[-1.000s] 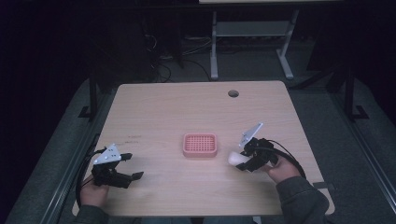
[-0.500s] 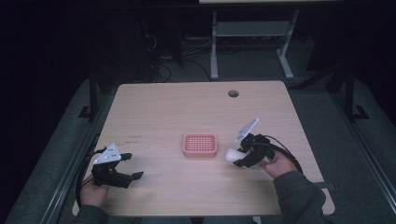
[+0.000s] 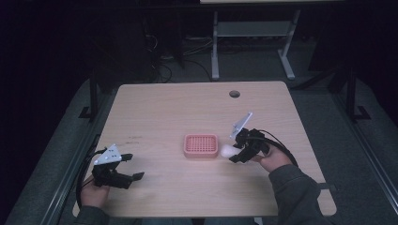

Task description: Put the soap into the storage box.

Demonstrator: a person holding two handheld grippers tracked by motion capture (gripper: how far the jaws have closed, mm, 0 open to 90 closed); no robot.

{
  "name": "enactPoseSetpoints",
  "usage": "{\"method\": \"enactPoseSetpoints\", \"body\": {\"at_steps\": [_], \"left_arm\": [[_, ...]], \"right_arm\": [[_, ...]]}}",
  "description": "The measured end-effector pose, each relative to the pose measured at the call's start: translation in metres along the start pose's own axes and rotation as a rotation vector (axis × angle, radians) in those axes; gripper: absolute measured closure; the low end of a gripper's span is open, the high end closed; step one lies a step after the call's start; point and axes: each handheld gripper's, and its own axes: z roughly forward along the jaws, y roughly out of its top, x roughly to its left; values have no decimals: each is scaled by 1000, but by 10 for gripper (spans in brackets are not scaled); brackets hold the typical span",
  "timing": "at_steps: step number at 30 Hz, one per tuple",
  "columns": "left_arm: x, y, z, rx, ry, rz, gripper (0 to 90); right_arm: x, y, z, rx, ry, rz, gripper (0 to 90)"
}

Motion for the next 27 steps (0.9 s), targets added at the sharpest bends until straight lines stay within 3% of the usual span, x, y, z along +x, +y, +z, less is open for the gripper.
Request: {"method": "enactPoseSetpoints", "body": {"at_steps": [9, 27], "left_arm": [[0, 0, 0, -3, 0, 5, 148], [0, 0, 0, -4, -1, 6, 148]], "right_arm": [[-6, 10, 2, -16, 13, 0, 488], [-12, 31, 9, 17, 16, -24, 488]]}}
